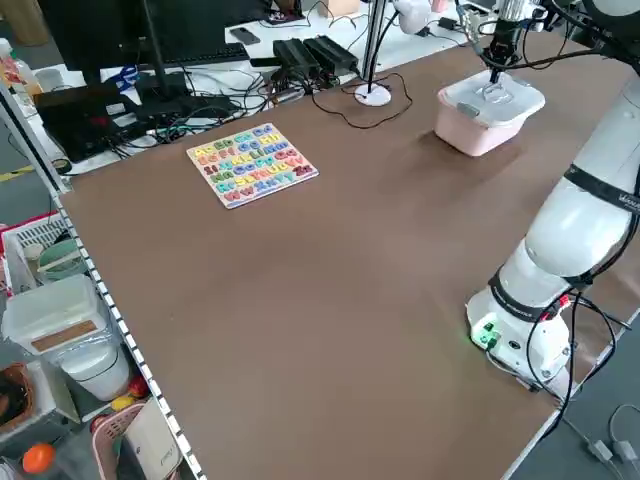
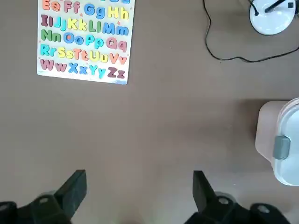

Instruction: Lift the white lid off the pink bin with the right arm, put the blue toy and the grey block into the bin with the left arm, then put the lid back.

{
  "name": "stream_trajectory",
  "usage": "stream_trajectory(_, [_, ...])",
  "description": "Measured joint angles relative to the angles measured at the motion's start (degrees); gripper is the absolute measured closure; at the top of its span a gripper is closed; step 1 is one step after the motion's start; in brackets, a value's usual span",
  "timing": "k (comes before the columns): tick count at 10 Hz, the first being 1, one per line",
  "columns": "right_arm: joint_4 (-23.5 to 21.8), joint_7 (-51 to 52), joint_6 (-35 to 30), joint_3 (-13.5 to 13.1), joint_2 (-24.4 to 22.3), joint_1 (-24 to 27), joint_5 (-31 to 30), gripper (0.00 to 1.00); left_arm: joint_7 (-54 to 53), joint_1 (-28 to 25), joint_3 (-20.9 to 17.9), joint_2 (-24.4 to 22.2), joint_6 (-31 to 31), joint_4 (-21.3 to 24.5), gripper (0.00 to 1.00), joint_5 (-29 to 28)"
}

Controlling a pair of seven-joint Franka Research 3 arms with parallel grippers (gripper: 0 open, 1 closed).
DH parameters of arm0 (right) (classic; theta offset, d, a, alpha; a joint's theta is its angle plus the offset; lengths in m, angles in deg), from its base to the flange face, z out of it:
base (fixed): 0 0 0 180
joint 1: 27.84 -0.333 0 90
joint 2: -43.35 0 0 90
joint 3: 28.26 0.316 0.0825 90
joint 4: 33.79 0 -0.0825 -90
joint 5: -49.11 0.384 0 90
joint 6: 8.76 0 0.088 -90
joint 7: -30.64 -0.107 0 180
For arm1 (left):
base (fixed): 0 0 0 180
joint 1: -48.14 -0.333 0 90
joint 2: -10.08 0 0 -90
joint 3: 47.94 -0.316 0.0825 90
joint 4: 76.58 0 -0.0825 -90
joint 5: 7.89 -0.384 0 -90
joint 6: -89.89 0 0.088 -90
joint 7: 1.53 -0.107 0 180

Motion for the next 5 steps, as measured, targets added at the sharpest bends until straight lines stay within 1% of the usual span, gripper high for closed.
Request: stream_trajectory(5, [0.56, -0.01, 0.41, -0.11, 0.2, 0.3, -0.24, 0.95, 0.0, 0.0, 0.0, 0.0, 0.0, 0.0, 0.0, 0.0])
